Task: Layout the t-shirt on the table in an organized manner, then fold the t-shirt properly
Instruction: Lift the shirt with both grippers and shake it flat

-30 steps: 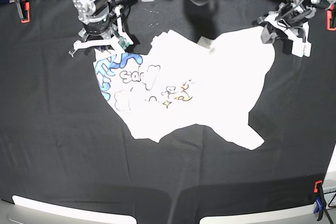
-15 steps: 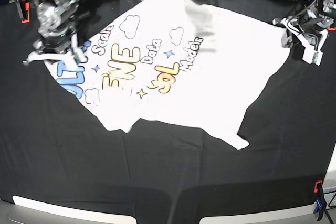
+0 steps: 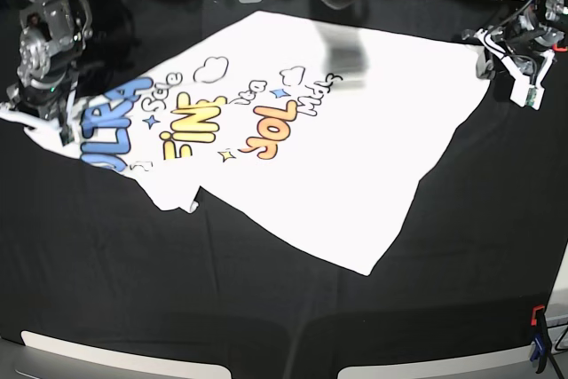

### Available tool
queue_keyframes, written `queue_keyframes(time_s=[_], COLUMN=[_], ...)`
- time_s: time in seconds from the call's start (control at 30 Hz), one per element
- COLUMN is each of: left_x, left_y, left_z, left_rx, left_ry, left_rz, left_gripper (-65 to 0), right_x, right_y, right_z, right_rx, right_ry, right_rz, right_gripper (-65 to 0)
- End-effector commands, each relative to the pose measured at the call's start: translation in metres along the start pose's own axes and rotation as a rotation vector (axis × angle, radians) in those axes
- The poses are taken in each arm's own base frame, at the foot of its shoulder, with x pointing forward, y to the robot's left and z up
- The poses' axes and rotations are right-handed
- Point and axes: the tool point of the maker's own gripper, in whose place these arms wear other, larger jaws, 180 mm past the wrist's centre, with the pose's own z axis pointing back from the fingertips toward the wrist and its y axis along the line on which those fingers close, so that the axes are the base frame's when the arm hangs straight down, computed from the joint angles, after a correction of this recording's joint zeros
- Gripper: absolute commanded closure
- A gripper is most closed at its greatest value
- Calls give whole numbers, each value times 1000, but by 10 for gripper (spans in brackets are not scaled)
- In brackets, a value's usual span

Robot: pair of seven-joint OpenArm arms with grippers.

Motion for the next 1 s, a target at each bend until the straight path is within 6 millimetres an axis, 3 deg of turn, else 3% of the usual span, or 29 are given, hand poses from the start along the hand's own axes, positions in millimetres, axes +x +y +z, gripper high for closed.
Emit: queue_keyframes(time_s=[0.0,0.13,0.23,0.47,0.6,0.67,0.73,0.9,0.97], left_x=[11,4,0,0,-3,-8,-13,-13,-7], left_y=[5,5,5,5,5,5,5,3,3], left_z=[4,4,4,4,4,4,5,6,7], left_rx=[9,10,10,10,10,11,11,6,15], left_ry=[-32,7,27,28,48,74,102,110,94], left_rz=[-17,-17,-17,-17,-17,-17,-17,-16,-15], left_gripper=[0,0,0,0,-170,-225,-254,-263,-263], right_x=[10,23,21,-12,-44,-62,-78,-105,-109], right_y=[-24,-23,-23,-5,22,34,43,53,51], right_z=[-2,-6,-6,-1,9,16,23,35,36], right_rx=[-59,-3,-3,36,97,127,145,157,143], right_ry=[-29,-39,-27,85,134,166,195,243,264], right_rz=[-18,-86,-86,-44,25,61,80,105,92], right_gripper=[0,0,0,-26,-26,-29,-82,-305,-319])
